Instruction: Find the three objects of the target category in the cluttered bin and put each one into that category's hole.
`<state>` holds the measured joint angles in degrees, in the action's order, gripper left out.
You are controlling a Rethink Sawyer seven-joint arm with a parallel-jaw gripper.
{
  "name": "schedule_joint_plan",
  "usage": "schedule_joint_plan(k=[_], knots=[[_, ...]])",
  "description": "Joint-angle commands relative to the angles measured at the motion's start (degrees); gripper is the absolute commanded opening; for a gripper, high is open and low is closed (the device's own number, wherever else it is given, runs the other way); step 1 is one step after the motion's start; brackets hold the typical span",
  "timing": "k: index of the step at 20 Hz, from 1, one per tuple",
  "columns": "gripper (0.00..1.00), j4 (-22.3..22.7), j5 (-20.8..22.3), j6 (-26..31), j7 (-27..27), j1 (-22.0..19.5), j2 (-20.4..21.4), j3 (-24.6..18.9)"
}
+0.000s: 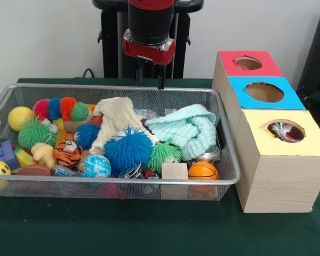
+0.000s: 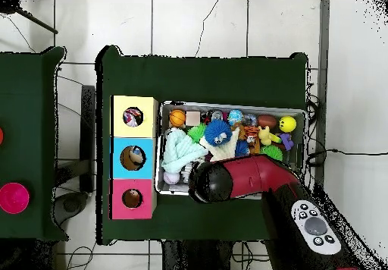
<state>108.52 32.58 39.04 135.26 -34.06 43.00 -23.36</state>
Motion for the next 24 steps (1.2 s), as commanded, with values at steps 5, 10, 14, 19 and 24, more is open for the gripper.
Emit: schedule_joint_plan(k=[5,10,14,19,24], knots=[[1.00,-1.34,4.53,-1.98,-11.41,-3.00,-8.90,-3.32],[1.00,-3.01,7.42,-4.37,-8.75,-1.31,-11.83,-1.80],[1.00,-5.29,8.75,-5.18,-7.93,-0.96,-14.79,-1.30],[1.00,-7.10,10.50,-5.09,-6.98,-0.25,-16.88,-0.89],[1.00,-8.51,11.94,-6.41,-5.26,0.94,-18.86,-0.40]])
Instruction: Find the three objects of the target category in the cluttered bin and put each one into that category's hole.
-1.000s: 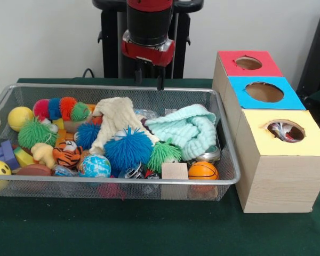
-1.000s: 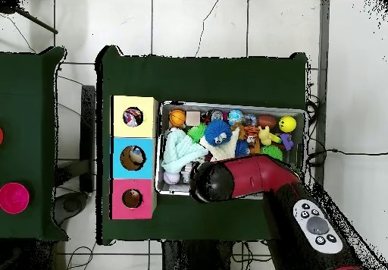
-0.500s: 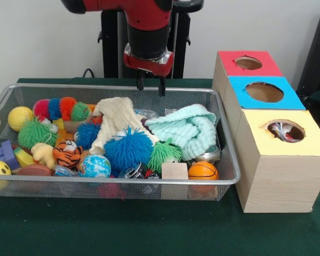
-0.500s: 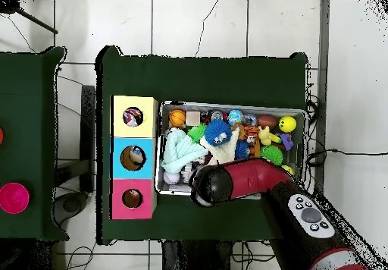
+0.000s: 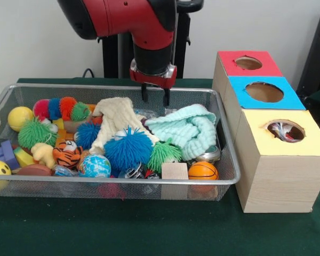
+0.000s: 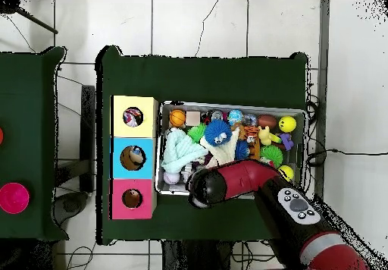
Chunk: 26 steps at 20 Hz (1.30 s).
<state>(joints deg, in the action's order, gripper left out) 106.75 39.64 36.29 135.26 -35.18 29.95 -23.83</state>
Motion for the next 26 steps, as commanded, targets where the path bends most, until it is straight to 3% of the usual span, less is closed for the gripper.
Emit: schedule_joint_plan(k=[1,3,8,17,23,26], knots=[[1.00,-7.39,5.60,-3.28,-5.80,2.45,-5.78,0.26],[1.00,-6.15,6.20,-4.80,-4.70,2.20,-5.53,1.00],[1.00,-9.27,8.42,-2.36,-10.20,0.83,-5.97,0.65],[1.00,-11.59,10.14,1.43,-14.84,0.42,-3.14,-0.63],[1.00,-14.25,10.73,4.00,-16.70,-0.11,-3.94,-1.16],[1.00,-15.44,13.21,3.51,-15.41,1.61,-4.56,0.05]])
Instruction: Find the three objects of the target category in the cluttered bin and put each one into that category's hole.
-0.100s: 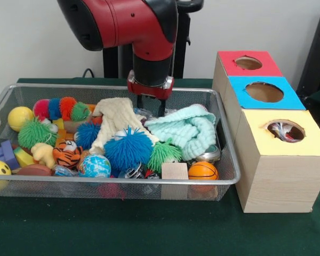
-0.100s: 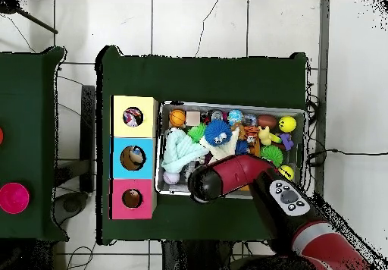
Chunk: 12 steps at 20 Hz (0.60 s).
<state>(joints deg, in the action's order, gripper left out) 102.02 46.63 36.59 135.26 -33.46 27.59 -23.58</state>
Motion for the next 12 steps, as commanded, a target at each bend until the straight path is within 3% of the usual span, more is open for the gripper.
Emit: schedule_joint_plan(k=[1,7,10,12], knots=[[1.00,-11.07,7.16,2.91,-14.79,0.54,-2.44,0.31],[1.00,-13.90,12.54,-2.11,-7.32,4.07,-5.69,2.94],[1.00,-14.26,12.42,-4.18,-2.29,4.99,-6.57,4.17],[1.00,-14.59,12.86,-4.94,-2.31,5.46,-6.68,4.08]])
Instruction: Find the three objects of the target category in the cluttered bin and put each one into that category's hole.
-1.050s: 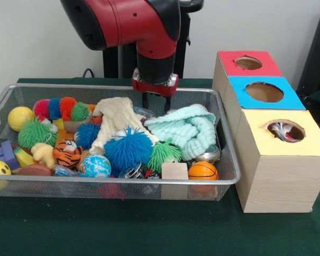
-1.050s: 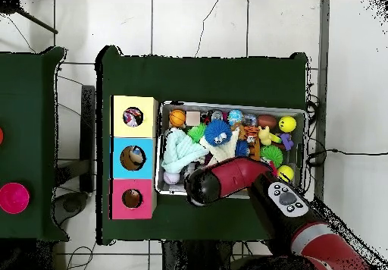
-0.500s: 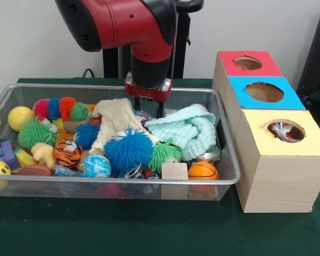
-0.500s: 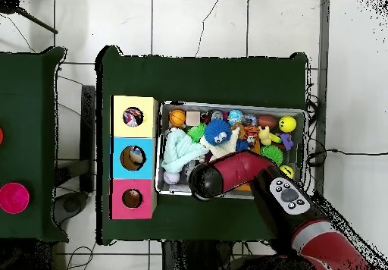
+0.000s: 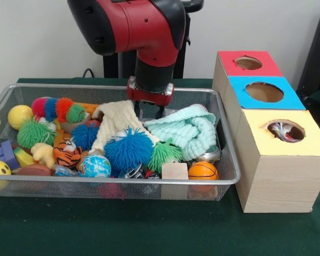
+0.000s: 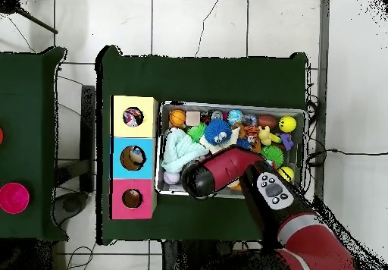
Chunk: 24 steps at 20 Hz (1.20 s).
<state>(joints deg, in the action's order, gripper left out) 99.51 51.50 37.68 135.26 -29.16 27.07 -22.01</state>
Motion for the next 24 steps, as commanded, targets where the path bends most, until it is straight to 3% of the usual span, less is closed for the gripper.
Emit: schedule_joint_plan(k=[1,2,17,24], knots=[[1.00,-11.95,7.78,-6.52,-1.98,1.21,-6.23,2.59],[0.00,-11.87,6.99,-6.89,-1.92,1.32,-6.25,2.86],[0.00,-9.96,3.80,-9.09,4.26,3.98,-3.47,5.80],[0.00,-5.83,-1.37,-6.56,4.12,3.92,1.02,4.79]])
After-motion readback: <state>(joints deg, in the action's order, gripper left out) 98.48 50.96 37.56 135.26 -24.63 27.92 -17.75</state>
